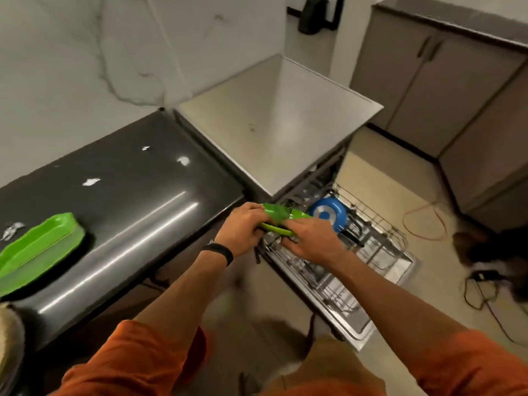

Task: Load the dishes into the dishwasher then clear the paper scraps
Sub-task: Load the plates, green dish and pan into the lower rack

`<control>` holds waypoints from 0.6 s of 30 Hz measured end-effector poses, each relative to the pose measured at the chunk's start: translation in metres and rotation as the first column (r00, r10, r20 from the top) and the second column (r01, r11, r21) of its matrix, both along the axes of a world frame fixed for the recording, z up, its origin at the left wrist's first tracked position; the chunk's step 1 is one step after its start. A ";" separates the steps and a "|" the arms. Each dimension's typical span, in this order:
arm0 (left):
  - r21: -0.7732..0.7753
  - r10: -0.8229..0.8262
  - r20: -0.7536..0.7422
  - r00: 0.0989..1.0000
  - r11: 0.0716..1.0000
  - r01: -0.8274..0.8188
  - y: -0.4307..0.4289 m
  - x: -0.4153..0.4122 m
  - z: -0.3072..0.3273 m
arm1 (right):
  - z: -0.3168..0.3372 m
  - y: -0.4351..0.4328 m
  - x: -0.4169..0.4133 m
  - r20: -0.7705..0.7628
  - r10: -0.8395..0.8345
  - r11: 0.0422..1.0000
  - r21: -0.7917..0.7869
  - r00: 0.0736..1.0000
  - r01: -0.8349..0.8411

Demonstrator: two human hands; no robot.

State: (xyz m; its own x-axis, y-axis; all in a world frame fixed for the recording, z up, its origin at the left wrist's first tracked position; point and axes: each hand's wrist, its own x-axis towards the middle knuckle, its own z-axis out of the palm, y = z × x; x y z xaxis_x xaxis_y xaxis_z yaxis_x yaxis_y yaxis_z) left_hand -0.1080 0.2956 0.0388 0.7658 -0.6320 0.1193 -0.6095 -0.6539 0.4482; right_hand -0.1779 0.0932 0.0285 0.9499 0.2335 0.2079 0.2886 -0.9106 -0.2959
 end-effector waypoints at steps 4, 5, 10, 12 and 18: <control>0.117 -0.165 -0.003 0.986 0.980 0.164 -0.076 0.021 -0.020 | -0.032 -0.063 0.001 -0.083 -0.030 1.000 -0.005 0.996 0.030; 0.143 -0.195 -0.023 0.981 0.970 0.196 -0.095 0.026 -0.028 | -0.041 -0.078 0.004 -0.118 -0.043 0.999 -0.006 0.992 0.043; 0.227 -0.202 -0.098 0.974 0.949 0.220 -0.176 0.045 -0.077 | -0.091 -0.137 0.019 -0.300 -0.127 0.987 0.054 0.945 0.150; 0.218 -0.144 -0.135 0.980 0.961 0.171 -0.195 0.053 -0.105 | -0.115 -0.153 0.026 -0.372 -0.172 0.975 0.067 0.912 0.212; 0.272 -0.076 -0.256 0.964 0.951 0.147 -0.241 0.101 -0.234 | -0.229 -0.180 0.063 -0.512 -0.259 0.930 0.097 0.819 0.355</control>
State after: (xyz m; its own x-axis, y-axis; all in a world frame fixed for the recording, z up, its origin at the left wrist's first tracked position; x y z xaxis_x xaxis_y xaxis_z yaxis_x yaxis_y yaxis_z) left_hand -0.0075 0.0546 -0.1950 0.6714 -0.6951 -0.2572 -0.5840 -0.7098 0.3939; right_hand -0.1146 -0.0871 -0.2003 0.9547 -0.0832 -0.2857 -0.2199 -0.8443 -0.4887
